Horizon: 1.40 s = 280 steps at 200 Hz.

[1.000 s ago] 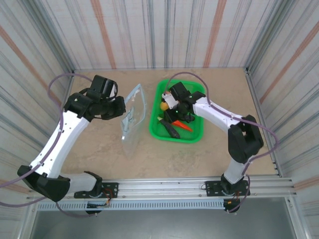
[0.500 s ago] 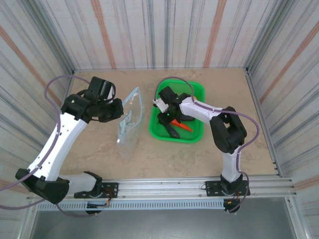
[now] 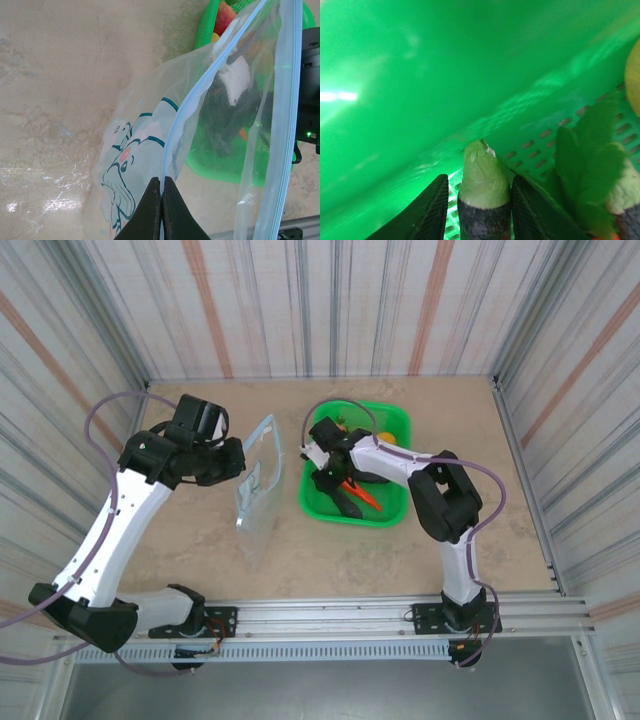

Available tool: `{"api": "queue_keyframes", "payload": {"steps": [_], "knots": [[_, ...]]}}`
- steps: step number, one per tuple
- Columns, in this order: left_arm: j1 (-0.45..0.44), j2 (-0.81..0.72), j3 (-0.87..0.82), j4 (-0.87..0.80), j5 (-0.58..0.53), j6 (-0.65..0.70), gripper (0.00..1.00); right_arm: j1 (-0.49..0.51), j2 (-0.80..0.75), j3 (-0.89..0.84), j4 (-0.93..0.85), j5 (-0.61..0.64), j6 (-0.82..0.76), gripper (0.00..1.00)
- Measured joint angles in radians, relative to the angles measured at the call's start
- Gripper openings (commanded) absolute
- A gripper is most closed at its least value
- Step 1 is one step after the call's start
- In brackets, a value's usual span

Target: Place the food in the zip-top bag and seal the zipper

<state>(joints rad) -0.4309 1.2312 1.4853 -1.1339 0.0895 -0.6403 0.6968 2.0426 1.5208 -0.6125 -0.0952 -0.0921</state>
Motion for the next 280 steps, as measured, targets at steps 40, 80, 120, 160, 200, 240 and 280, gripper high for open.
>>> {"api": "queue_keyframes", "payload": {"steps": [40, 80, 120, 160, 200, 240, 280], "knots": [[0.0, 0.0, 0.0, 0.0, 0.0, 0.0, 0.0, -0.007, -0.005, 0.002, -0.001, 0.005, 0.009, 0.16], [0.0, 0.0, 0.0, 0.001, 0.015, -0.004, 0.0, -0.041, -0.119, -0.008, 0.003, -0.013, 0.056, 0.15], [0.0, 0.0, 0.0, 0.011, 0.045, -0.022, 0.0, -0.061, -0.417, -0.108, 0.089, -0.04, 0.137, 0.14], [0.0, 0.0, -0.004, 0.048, 0.098, -0.05, 0.0, -0.09, -0.68, -0.237, 0.332, -0.064, 0.236, 0.1], [0.0, 0.001, -0.026, 0.121, 0.163, -0.075, 0.0, -0.04, -0.755, -0.263, 0.676, -0.066, 0.304, 0.1], [0.0, 0.003, -0.061, 0.188, 0.217, -0.106, 0.0, 0.064, -0.67, -0.18, 0.967, -0.051, 0.325, 0.11], [0.037, 0.002, -0.062, 0.239, 0.278, -0.16, 0.0, 0.123, -0.579, -0.145, 1.117, -0.024, 0.324, 0.11]]}}
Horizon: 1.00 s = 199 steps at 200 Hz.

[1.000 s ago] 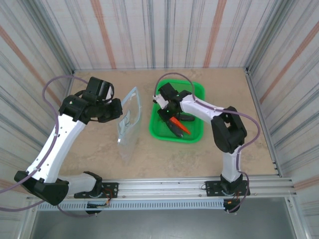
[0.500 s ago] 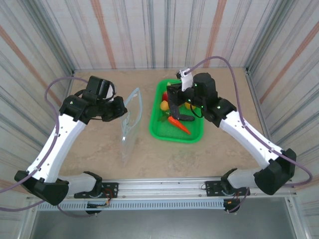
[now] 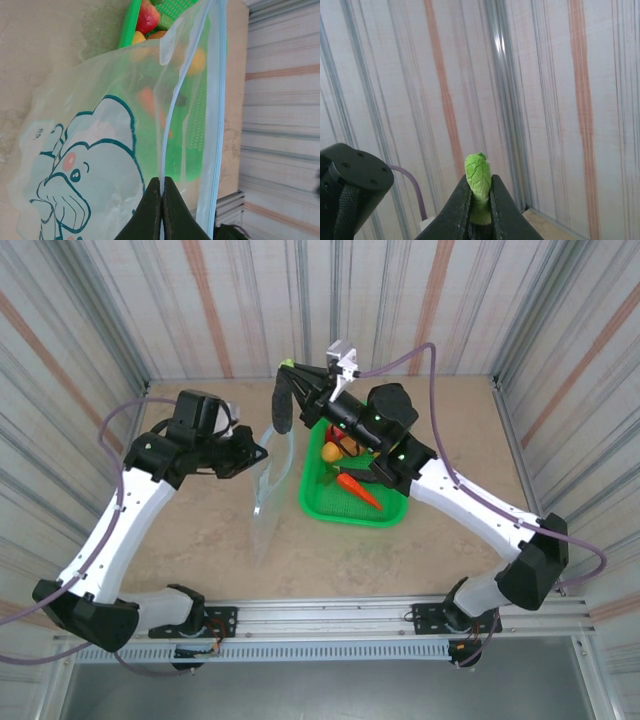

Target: Place the food in the zip-top bag and seal the zipper

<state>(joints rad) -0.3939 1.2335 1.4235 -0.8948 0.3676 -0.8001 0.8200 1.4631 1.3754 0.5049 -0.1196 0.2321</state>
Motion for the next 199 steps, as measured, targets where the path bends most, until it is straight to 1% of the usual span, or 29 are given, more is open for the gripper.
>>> {"api": "queue_keyframes", "payload": {"steps": [43, 72, 117, 162, 199], "knots": [[0.075, -0.027, -0.02, 0.066, 0.075, -0.089, 0.0, 0.008, 0.002, -0.097, 0.057, 0.041, 0.0, 0.12], [0.086, -0.044, -0.021, 0.1, 0.115, -0.122, 0.0, 0.014, 0.003, -0.148, 0.063, 0.058, 0.0, 0.12], [0.085, -0.045, -0.031, 0.125, 0.145, -0.141, 0.0, 0.032, 0.003, -0.14, 0.074, 0.064, 0.0, 0.12], [0.085, -0.045, -0.05, 0.134, 0.159, -0.148, 0.0, 0.037, 0.01, -0.063, 0.075, 0.063, 0.0, 0.12], [0.085, -0.045, -0.05, 0.138, 0.168, -0.164, 0.0, 0.044, 0.02, -0.057, 0.083, 0.063, 0.0, 0.13]]}}
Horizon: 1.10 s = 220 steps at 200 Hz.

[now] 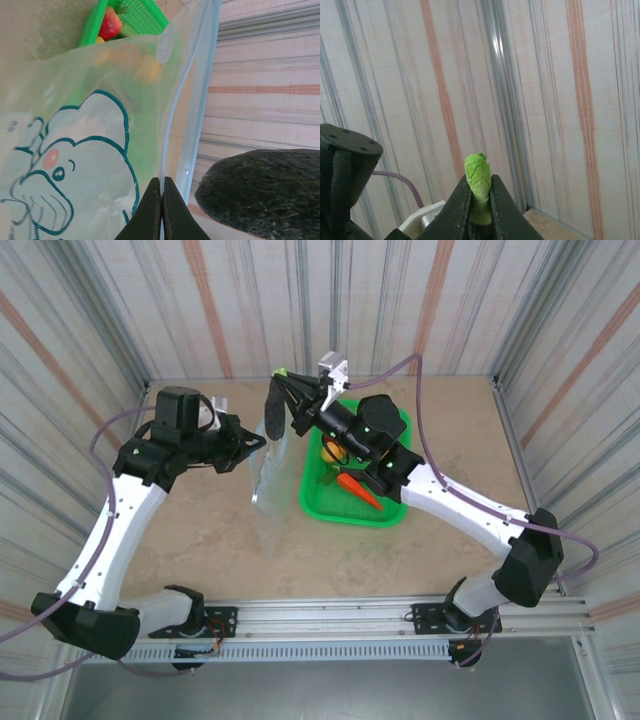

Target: Place the food in the zip-top bag and seal the zipper

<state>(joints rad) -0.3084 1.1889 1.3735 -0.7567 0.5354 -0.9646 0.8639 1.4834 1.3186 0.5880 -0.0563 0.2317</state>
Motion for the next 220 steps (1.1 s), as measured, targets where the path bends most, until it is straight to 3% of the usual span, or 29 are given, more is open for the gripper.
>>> {"api": "queue_keyframes", "payload": {"steps": [98, 141, 158, 183, 220], "knots": [[0.006, -0.007, 0.001, 0.029, 0.021, -0.056, 0.0, -0.002, 0.01, -0.16, 0.002, 0.011, -0.005, 0.15], [0.015, -0.008, 0.047, -0.01, -0.051, -0.011, 0.0, -0.001, -0.047, -0.26, -0.014, -0.004, 0.004, 0.19], [0.015, -0.009, 0.068, -0.015, -0.075, 0.012, 0.0, 0.001, -0.067, -0.296, -0.014, -0.014, 0.025, 0.25], [0.015, -0.009, 0.076, -0.024, -0.092, 0.037, 0.0, 0.006, -0.072, -0.303, -0.06, -0.027, 0.053, 0.46], [0.015, -0.009, 0.076, -0.032, -0.103, 0.074, 0.0, -0.015, -0.08, -0.243, -0.184, -0.074, 0.076, 0.5]]}}
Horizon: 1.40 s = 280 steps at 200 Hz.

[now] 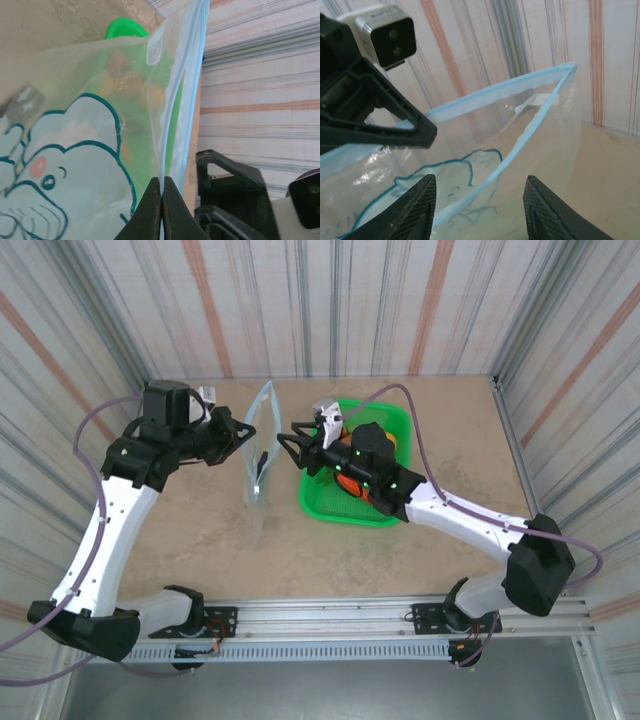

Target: Place the food in the zip-top bag and seal the zipper

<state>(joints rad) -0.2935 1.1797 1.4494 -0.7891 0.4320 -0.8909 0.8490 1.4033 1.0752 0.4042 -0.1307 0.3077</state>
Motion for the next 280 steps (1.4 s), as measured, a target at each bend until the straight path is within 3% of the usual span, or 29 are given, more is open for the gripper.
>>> {"api": "queue_keyframes", "payload": {"steps": [28, 62, 109, 154, 215, 280], "knots": [[0.0, 0.002, 0.005, -0.031, -0.034, 0.054, 0.0, -0.029, -0.023, 0.125, -0.172, -0.003, 0.008, 0.51], [-0.039, 0.023, 0.042, -0.102, -0.133, 0.148, 0.0, -0.108, -0.061, 0.293, -0.462, -0.005, 0.068, 0.45], [-0.123, 0.056, 0.004, -0.104, -0.253, 0.223, 0.0, -0.152, -0.124, 0.224, -0.749, 0.007, 0.086, 0.49], [-0.168, 0.111, -0.083, -0.021, -0.283, 0.241, 0.0, -0.177, -0.05, 0.215, -1.022, 0.136, 0.101, 0.56], [-0.172, 0.109, -0.235, 0.168, -0.194, 0.204, 0.0, -0.192, 0.203, 0.213, -1.146, 0.154, 0.041, 0.64], [-0.172, 0.092, -0.27, 0.168, -0.198, 0.176, 0.0, -0.179, 0.489, 0.385, -1.163, 0.179, -0.056, 0.65]]}}
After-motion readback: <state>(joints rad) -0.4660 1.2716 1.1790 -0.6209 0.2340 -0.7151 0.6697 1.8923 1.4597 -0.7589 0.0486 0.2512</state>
